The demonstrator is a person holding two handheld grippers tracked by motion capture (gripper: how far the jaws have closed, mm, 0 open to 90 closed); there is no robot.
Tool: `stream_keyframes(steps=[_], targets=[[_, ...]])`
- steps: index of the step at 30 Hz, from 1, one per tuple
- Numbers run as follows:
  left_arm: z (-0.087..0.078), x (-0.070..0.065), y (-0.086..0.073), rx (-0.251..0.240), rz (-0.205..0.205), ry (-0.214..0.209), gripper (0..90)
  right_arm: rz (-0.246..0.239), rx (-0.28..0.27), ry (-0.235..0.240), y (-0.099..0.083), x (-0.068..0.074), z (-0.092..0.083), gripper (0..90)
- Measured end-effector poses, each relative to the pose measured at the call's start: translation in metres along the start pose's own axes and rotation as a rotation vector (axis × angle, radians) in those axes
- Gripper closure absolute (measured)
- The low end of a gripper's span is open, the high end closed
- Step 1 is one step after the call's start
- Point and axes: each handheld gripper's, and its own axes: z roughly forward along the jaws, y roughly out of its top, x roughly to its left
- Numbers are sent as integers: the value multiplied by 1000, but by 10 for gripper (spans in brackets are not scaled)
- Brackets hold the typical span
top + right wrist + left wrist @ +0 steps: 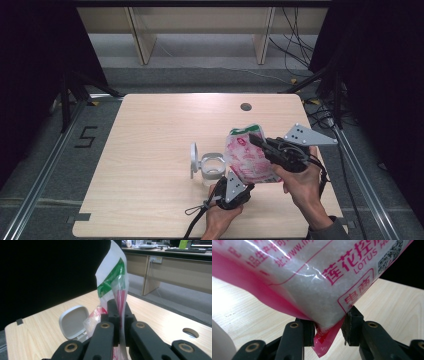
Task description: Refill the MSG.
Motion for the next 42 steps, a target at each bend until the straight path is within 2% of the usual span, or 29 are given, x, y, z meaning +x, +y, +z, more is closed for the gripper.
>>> stream_keyframes(steps=[1, 2, 3, 6, 7, 8, 9, 13, 14, 18, 21, 23, 24, 26, 27, 28, 31, 32, 33, 34, 36, 39, 42], targets=[[0, 0, 0, 1, 1, 2, 666, -23, 7, -11, 1, -1, 1, 900], [0, 0, -1, -6, -2, 4, 669, -12, 6, -10, 2, 0, 4, 900], [-1, 0, -1, -4, -6, 8, 670, -2, 27, -13, 3, 1, 4, 900], [-1, 1, 0, -7, -19, 7, 672, -9, 11, -10, 5, -3, 10, 900], [0, 1, 0, -9, -19, 2, 672, 12, 13, 0, 5, -2, 13, 900], [-2, 0, 1, 5, -17, 15, 674, 23, 13, 8, 5, -2, 14, 900], [-2, -1, 1, 0, -14, 9, 677, 28, 15, 0, 5, -1, 15, 900], [-1, -4, 2, 0, -20, 32, 685, 20, 2, 5, 7, 0, 23, 900], [0, -4, 2, 5, -24, 35, 685, 58, 16, 11, 7, 2, 23, 900], [3, -7, 1, -10, -43, 39, 687, 35, 30, 13, 8, -1, 27, 900], [4, -9, 3, -7, -48, 54, 689, 44, 41, 19, 10, 0, 29, 900], [7, -8, 4, -21, -57, 41, 690, 38, 50, 10, 12, -1, 31, 900], [9, -8, 5, -29, -72, 36, 690, 49, 52, -1, 13, 0, 32, 900], [11, -7, 5, -29, -86, 39, 690, 43, 59, -2, 14, -2, 35, 900], [13, -7, 5, -45, -99, 35, 690, 35, 58, -3, 15, -3, 36, 900], [14, -6, 5, -43, -103, 37, 690, 53, 71, -9, 15, -1, 38, 900], [16, -4, 5, -53, -115, 49, 692, 18, 75, -3, 17, 1, 44, 900], [16, -4, 5, -62, -121, 53, 692, 34, 86, -1, 18, 3, 46, 900], [16, -4, 5, -64, -122, 51, 692, 13, 87, 6, 19, 3, 48, 900], [16, -3, 5, -65, -122, 55, 693, 26, 89, 9, 19, 5, 50, 900], [16, -3, 4, -71, -124, 57, 695, 13, 98, 1, 20, 8, 52, 900], [16, -2, 2, -72, -140, 54, 696, 18, 103, 1, 19, 9, 57, 900], [17, 0, 0, -76, -157, 30, 696, 32, 110, -2, 18, 9, 61, 900]])
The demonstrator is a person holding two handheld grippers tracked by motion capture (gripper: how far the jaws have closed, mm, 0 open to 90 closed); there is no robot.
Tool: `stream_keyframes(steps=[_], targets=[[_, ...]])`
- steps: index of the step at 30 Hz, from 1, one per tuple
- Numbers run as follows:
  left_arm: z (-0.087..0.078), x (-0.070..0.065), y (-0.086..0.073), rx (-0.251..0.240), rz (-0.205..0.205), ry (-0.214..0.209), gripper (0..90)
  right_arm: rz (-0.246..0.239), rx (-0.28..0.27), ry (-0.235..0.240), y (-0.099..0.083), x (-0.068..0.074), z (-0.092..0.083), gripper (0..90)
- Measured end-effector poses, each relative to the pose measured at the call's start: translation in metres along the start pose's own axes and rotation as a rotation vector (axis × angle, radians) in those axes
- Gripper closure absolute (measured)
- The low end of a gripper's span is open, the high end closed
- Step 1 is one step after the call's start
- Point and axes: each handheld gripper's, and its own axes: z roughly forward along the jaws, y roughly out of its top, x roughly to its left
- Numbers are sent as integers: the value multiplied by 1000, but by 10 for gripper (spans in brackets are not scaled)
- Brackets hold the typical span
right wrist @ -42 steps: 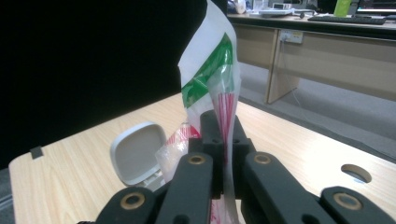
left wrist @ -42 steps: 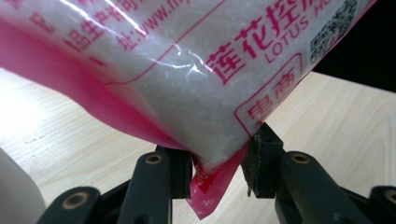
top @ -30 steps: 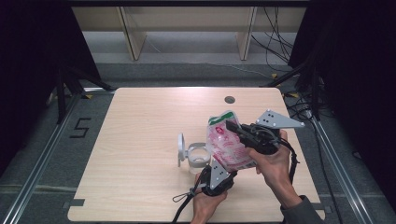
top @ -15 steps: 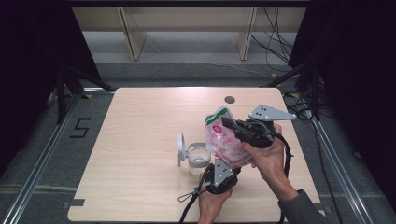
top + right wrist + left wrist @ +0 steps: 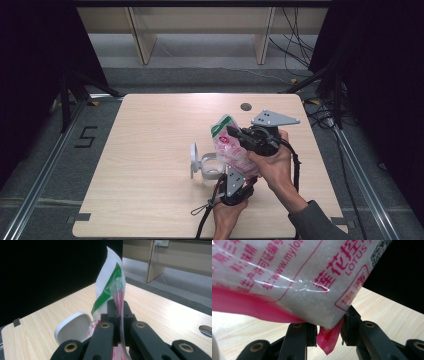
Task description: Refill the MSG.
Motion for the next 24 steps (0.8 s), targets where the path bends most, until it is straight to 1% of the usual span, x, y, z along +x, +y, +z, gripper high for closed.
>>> stream_keyframes(steps=[1, 2, 3, 4, 5, 6, 7, 8, 9, 10, 11, 13, 14, 15, 16, 17, 18, 19, 20, 21, 22, 23, 24], targets=[[0, 1, 0, 0, -5, -8, 696, -13, -13, -3, 0, 0, 2, 900], [0, 1, 0, 3, -7, -8, 696, -8, 3, 0, 0, 0, 3, 900], [1, 1, 0, 2, -7, -7, 696, 8, 16, -1, 0, 2, 4, 900], [0, 2, 0, 5, -8, -7, 696, 8, 16, -6, 0, 4, 5, 900], [0, 2, 0, 4, -13, -5, 697, -10, 19, 5, 0, 4, 8, 900], [1, 3, -1, -2, -20, -12, 697, -27, 22, 2, 0, 4, 9, 900], [1, 3, -1, -3, -25, -12, 698, -15, 29, 2, 0, 6, 11, 900], [1, 2, -1, -9, -25, -15, 698, -19, 25, 2, 0, 7, 13, 900], [1, 2, -1, -6, -17, -15, 699, -15, 32, 6, 0, 8, 14, 900], [1, 1, -1, -11, -14, -19, 700, -14, 33, -3, -1, 10, 15, 900], [2, 1, -1, -17, -18, -26, 701, -31, 37, 5, 0, 10, 16, 900], [2, 0, -2, -25, -27, -38, 702, -37, 40, 9, -1, 12, 18, 900], [2, 0, -2, -25, -27, -38, 702, -48, 45, 4, 0, 13, 18, 900], [2, 0, -2, -25, -26, -36, 703, -59, 45, 9, 0, 13, 19, 900], [2, 1, -2, -25, -26, -35, 703, -59, 47, 8, 0, 13, 19, 900], [2, 1, -3, -27, -24, -35, 703, -37, 50, 1, -1, 14, 20, 900], [2, 1, -3, -25, -21, -34, 703, -38, 51, 12, -1, 14, 21, 900], [2, 1, -3, -26, -17, -36, 704, -55, 50, 6, -1, 13, 21, 900], [2, 0, -3, -21, -12, -31, 705, -49, 57, 8, -1, 14, 22, 900], [2, 0, -3, -22, -9, -33, 706, -64, 50, 5, -2, 14, 23, 900], [3, 0, -3, -24, -9, -37, 707, -41, 60, 3, -2, 17, 23, 900], [3, 1, -3, -16, -2, -35, 707, -47, 58, -2, -3, 17, 23, 900], [3, 1, -3, -16, 0, -33, 708, -49, 55, 3, -3, 17, 23, 900]])
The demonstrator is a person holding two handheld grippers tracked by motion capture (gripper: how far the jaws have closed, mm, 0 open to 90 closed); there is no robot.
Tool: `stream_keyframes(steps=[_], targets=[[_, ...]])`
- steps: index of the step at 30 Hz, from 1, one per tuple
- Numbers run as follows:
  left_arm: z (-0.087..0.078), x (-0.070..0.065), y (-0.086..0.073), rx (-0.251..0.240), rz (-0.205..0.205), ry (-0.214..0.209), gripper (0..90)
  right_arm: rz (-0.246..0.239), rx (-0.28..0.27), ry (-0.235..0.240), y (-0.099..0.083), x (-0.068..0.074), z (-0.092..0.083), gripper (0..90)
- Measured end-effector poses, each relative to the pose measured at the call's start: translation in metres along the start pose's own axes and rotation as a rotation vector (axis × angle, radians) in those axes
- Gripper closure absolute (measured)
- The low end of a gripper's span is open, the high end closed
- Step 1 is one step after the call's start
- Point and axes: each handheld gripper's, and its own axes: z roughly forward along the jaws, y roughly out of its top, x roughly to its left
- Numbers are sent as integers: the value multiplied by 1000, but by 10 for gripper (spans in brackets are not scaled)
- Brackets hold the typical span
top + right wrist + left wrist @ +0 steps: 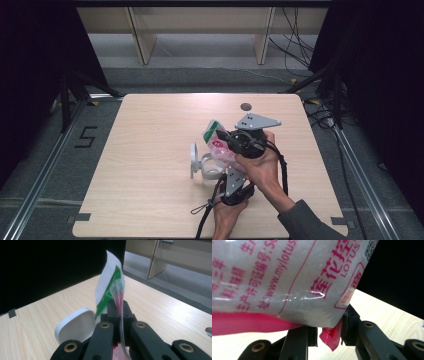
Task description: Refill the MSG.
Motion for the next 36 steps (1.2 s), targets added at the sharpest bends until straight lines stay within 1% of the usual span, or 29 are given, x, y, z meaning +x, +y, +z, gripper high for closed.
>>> stream_keyframes(steps=[3, 4, 5, 6, 7, 8, 9, 10, 11, 12, 13, 15, 16, 17, 18, 20, 21, 22, 25, 30, 31, 32, 33, 34, 35, 36], targets=[[0, 0, 0, -4, 4, -8, 708, -4, 3, 6, 0, 0, 0, 900], [0, 0, 1, 2, 7, -12, 709, -6, 4, -9, 0, 0, 0, 900], [0, -1, 0, -1, 5, -12, 709, -10, 13, -1, 1, -1, 0, 900], [0, 0, 0, 3, 4, -13, 709, -16, 6, 6, 0, -2, 1, 900], [1, 0, 0, 3, 4, -15, 710, -15, 15, 5, 0, -1, 2, 900], [1, -1, 0, 6, 9, -15, 710, -35, 5, -14, 0, -2, 2, 900], [2, -1, 0, 5, 8, -21, 711, -21, 24, -2, 0, -1, 3, 900], [2, 0, 0, 0, 2, -28, 711, -18, 28, 4, 0, -1, 4, 900], [2, 1, 0, 1, 4, -29, 712, -42, 13, -6, 0, -1, 6, 900], [2, 1, 0, 0, 4, -28, 712, -44, 16, -11, 0, -1, 6, 900], [2, 2, 0, -1, 5, -25, 712, -25, 26, -1, 0, 0, 7, 900], [1, 1, 0, -3, 6, -17, 712, -29, 37, 4, 1, 1, 7, 900], [1, 0, 0, -4, 7, -16, 713, -23, 35, 7, 0, 2, 9, 900], [2, 0, 0, -3, 11, -16, 714, -20, 46, 2, 0, 3, 8, 900], [1, 0, 0, -3, 14, -14, 715, -28, 48, 10, 0, 4, 10, 900], [1, 0, 0, -5, 12, -17, 715, -32, 52, 8, 0, 5, 11, 900], [1, 0, 0, -6, 12, -16, 715, -42, 47, 4, 0, 5, 12, 900], [1, 0, 0, -7, 14, -14, 715, -32, 50, 8, 0, 5, 12, 900], [1, 0, 0, -10, 13, -14, 716, -29, 47, 12, 0, 5, 12, 900], [2, 0, 0, -7, 8, -24, 716, -44, 51, 15, 0, 5, 13, 900], [2, -2, 0, -15, 2, -27, 717, -48, 54, 14, 0, 4, 13, 900], [3, -2, 0, -19, -2, -31, 717, -61, 52, 0, 0, 4, 14, 900], [3, -2, 0, -19, -5, -39, 717, -55, 53, 2, -1, 5, 15, 900], [3, -2, 0, -19, -5, -41, 718, -56, 65, 1, -1, 5, 15, 900], [3, -2, 0, -18, -3, -38, 718, -53, 66, 4, -1, 6, 16, 900], [2, -1, 0, -17, -2, -37, 718, -36, 70, 1, -1, 7, 16, 900]])
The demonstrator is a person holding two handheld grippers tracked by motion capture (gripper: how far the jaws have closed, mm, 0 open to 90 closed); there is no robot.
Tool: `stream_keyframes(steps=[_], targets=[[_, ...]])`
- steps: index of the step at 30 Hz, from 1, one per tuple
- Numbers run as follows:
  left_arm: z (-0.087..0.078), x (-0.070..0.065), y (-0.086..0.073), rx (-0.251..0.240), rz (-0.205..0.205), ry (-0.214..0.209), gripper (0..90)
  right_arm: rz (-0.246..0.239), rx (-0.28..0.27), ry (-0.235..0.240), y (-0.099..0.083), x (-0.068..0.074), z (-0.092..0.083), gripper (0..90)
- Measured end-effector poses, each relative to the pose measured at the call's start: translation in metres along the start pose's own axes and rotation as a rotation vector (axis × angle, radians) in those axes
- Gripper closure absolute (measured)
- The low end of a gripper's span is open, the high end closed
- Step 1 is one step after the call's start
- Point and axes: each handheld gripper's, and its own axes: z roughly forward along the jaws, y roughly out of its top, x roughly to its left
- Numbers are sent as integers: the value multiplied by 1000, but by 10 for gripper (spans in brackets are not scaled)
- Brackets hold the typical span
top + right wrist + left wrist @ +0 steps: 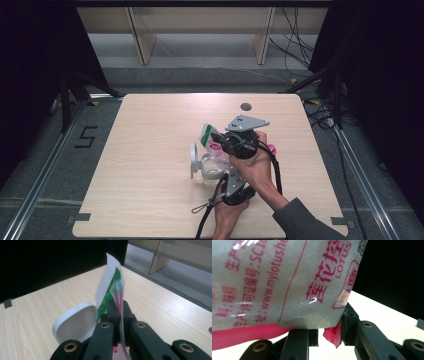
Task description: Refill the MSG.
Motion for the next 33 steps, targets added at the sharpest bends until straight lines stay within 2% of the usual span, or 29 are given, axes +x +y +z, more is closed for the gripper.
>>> stream_keyframes(steps=[3, 7, 9, 11, 16, 18, 19, 22, 26, 27, 28, 33], targets=[[0, 0, 0, -5, -6, -3, 718, -17, -5, -8, 1, -2, 1, 900], [-1, 0, 1, -11, -4, -3, 719, 7, -16, 4, 1, 0, 1, 900], [-1, 0, 0, -6, -7, -4, 719, -3, -17, -7, 0, 1, 3, 900], [-1, 1, 0, -9, -8, -5, 719, -23, -1, 6, 1, 0, 4, 900], [-1, 0, 0, -10, -6, -7, 719, -14, -11, 7, 1, 0, 4, 900], [-1, 0, 0, -10, -6, -10, 719, -18, -22, -13, 1, 0, 5, 900], [-1, -1, 0, -11, -6, -10, 719, 2, -5, -1, 0, 1, 4, 900], [-1, -1, 1, -11, -3, -9, 719, -21, -9, -2, 1, -1, 4, 900], [0, -2, 0, -5, -3, -23, 719, -13, 8, -1, 0, 0, 3, 900], [1, -3, 0, -8, -7, -26, 719, -37, 7, -17, -1, 0, 4, 900], [1, -4, 0, -11, -8, -27, 719, -51, 10, -6, -2, -1, 5, 900], [1, -4, 0, -6, -5, -26, 720, -25, 7, -3, -2, -2, 4, 900]])
